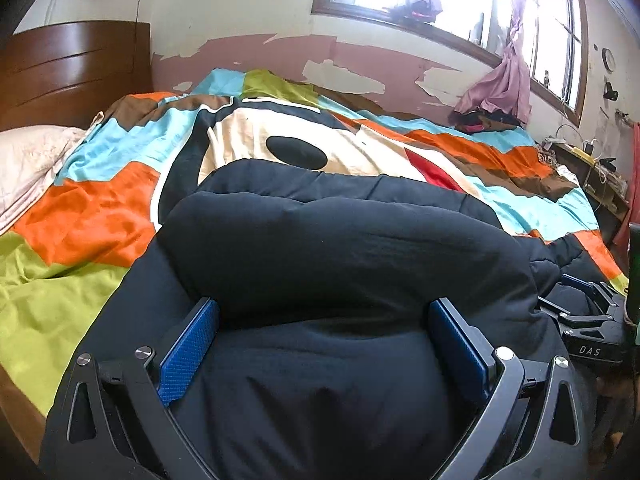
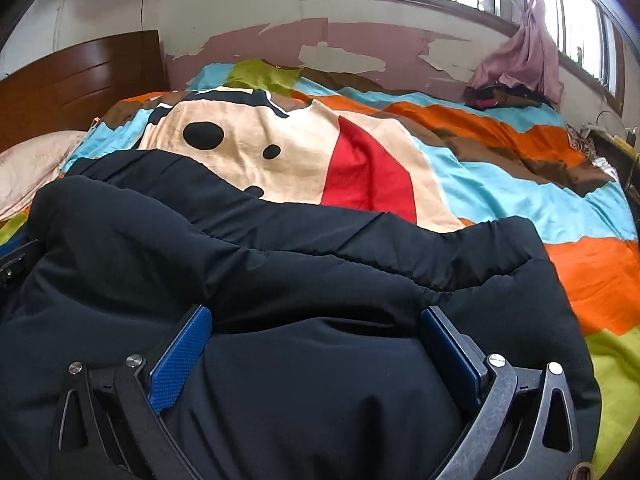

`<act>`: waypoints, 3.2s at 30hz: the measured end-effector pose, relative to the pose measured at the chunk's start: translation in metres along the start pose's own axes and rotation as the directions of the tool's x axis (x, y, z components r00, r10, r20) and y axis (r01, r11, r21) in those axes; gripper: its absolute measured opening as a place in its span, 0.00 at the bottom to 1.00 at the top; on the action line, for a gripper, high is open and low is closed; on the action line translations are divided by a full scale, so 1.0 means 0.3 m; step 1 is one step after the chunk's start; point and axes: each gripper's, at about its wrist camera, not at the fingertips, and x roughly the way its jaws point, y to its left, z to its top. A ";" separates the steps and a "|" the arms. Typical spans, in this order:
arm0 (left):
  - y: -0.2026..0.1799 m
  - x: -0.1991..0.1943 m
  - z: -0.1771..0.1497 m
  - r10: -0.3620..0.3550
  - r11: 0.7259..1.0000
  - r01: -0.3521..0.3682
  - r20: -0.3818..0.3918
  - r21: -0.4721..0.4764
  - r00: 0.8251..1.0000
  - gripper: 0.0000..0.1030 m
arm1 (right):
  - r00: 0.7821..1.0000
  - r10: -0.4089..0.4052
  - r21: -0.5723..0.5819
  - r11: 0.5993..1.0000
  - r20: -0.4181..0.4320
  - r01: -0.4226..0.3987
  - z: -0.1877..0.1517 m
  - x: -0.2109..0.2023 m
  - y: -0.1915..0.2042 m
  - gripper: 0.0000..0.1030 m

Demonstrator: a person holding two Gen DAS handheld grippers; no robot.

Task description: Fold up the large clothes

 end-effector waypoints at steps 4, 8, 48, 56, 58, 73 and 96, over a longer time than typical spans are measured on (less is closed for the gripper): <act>-0.004 0.010 -0.003 0.000 1.000 0.000 0.013 0.003 1.000 0.99 | 1.000 0.009 0.010 1.000 0.005 -0.009 -0.004 0.004 0.000 1.00; -0.012 0.011 -0.010 0.004 1.000 -0.005 0.025 0.010 1.000 0.99 | 0.999 0.033 0.027 0.999 -0.003 -0.033 -0.006 0.016 -0.012 1.00; 0.272 -0.321 -0.111 0.081 0.996 -0.084 -0.209 -0.005 0.975 0.99 | 0.999 0.032 -0.132 0.991 0.032 -0.027 -0.322 -0.462 -0.119 1.00; 0.244 -0.464 -0.157 0.022 0.997 -0.042 -0.286 -0.064 0.958 0.99 | 0.997 0.077 -0.010 0.997 -0.017 -0.078 -0.397 -0.615 -0.203 1.00; 0.237 -0.488 -0.166 -0.025 0.995 -0.006 -0.314 -0.099 0.949 0.99 | 0.994 0.106 0.058 0.993 -0.020 -0.105 -0.408 -0.628 -0.228 1.00; 0.286 -0.413 -0.207 -0.201 0.973 0.159 -0.273 -0.169 0.941 0.99 | 0.985 0.164 0.308 0.941 -0.045 -0.142 -0.507 -0.584 -0.314 1.00; 0.537 -0.179 -0.011 -0.396 0.890 0.326 -0.185 -0.320 0.899 0.99 | 0.983 0.149 0.243 0.963 -0.108 -0.119 -0.365 -0.543 -0.320 1.00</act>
